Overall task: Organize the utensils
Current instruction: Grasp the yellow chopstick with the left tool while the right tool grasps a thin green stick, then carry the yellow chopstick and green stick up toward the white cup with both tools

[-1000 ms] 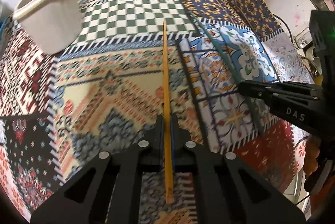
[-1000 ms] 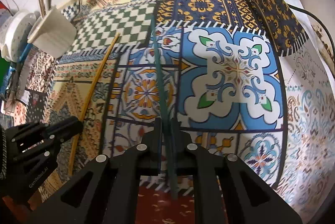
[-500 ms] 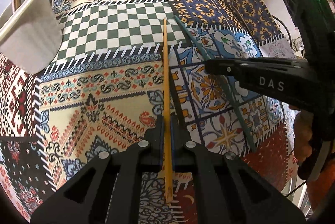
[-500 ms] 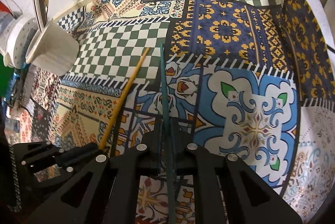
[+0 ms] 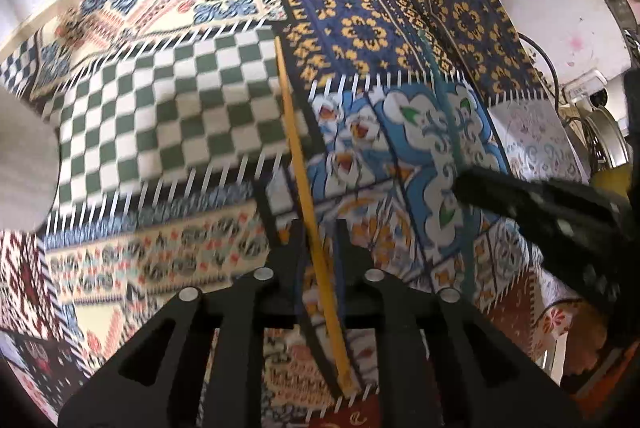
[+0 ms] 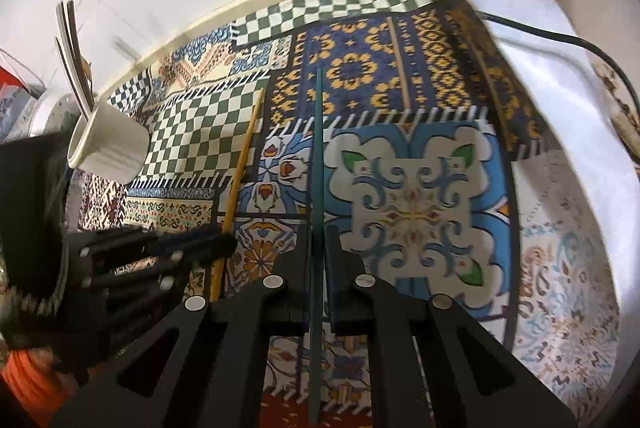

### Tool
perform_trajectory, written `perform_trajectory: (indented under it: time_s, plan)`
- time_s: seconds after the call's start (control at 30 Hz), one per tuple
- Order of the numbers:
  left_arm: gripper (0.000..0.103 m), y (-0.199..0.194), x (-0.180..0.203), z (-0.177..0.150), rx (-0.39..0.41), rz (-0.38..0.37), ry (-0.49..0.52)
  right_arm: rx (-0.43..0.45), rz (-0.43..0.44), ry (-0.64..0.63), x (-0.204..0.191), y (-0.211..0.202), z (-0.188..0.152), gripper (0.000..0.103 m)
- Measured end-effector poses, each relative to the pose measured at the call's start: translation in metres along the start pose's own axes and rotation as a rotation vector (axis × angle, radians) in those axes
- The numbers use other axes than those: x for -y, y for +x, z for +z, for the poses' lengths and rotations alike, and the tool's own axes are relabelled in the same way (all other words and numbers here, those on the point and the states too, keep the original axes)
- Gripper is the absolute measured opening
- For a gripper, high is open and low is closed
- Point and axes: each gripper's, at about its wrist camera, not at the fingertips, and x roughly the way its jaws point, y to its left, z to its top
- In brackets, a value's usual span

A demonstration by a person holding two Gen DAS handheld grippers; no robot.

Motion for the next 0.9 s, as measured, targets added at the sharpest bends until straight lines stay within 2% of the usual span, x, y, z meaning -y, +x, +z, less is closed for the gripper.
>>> perform_trajectory:
  time_s: [0.47, 0.57, 0.63, 0.73, 0.9]
  plan:
    - [0.017, 0.016, 0.018, 0.041, -0.002, 0.083, 0.062, 0.078, -0.014, 0.014, 0.004, -0.027, -0.004, 0.006]
    - [0.011, 0.018, 0.026, 0.043, 0.006, 0.124, 0.085, 0.096, -0.012, 0.01, 0.001, -0.035, -0.006, 0.006]
    - [0.005, 0.018, 0.028, 0.044, 0.01, 0.122, 0.086, 0.106, -0.009, 0.004, -0.002, -0.041, -0.006, 0.006]
    - [0.004, 0.009, 0.022, 0.035, 0.018, 0.099, 0.071, 0.131, -0.007, -0.007, -0.008, -0.051, -0.007, 0.006]
    - [0.004, -0.027, 0.011, 0.016, 0.089, 0.09, 0.064, 0.174, -0.012, -0.043, -0.025, -0.064, -0.01, 0.006]
